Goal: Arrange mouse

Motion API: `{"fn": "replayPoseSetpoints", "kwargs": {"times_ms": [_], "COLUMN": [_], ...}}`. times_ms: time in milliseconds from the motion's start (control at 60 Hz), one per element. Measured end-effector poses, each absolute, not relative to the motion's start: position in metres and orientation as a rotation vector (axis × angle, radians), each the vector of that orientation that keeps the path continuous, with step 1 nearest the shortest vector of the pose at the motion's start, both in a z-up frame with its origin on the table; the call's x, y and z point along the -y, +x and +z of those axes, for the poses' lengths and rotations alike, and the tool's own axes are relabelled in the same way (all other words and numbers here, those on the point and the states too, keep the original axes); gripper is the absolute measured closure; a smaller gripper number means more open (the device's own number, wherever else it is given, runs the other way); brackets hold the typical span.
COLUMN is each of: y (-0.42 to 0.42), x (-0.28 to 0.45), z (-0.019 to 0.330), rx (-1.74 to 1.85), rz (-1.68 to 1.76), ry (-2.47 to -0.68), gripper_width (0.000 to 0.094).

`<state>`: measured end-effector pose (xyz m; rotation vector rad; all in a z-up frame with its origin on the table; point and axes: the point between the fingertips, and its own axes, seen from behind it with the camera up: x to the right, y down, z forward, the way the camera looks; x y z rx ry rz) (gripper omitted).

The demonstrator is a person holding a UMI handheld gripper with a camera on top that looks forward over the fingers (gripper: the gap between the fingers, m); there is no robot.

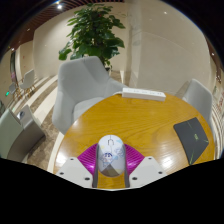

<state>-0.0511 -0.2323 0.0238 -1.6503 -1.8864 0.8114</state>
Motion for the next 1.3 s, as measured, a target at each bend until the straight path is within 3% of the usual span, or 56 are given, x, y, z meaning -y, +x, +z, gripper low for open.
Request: {"fn": "replayPoseSetpoints", "kwargs": {"times_ms": [150, 267, 350, 467, 567, 650, 783, 950, 1050, 1083, 1300], "y": [-0.077, -0.110, -0.127, -0.139, -0.138, -0.128, -0.121, -0.122, -0.118, -0.112, -0.042], "x": [0.189, 0.114, 0.045, -0.050, -0.111, -0.138, -0.152, -0.153, -0.144, -0.144, -0.102], "z": [0.081, 0.118, 0.126, 0.105, 0.059, 0.017, -0.018, -0.026, -0.024, -0.019, 0.044], "rx": [1.792, 1.663, 1.577, 1.504, 1.486, 1.474, 1.468, 1.447, 1.483, 1.482, 1.518], "rz": [0.858, 0.843, 0.789, 0.684, 0.582, 0.564, 0.568, 0.604, 0.611, 0.590, 0.626], "ry": [-1.665, -1.672, -1.668, -1.723, -1.788, -1.886, -1.967, -2.009, -2.020, -2.018, -1.965], "gripper_width": [0.0565, 0.0567, 0.0566, 0.0566, 0.0568, 0.0569, 0.0568, 0.0420, 0.0048, 0.0096, 0.0075]}}
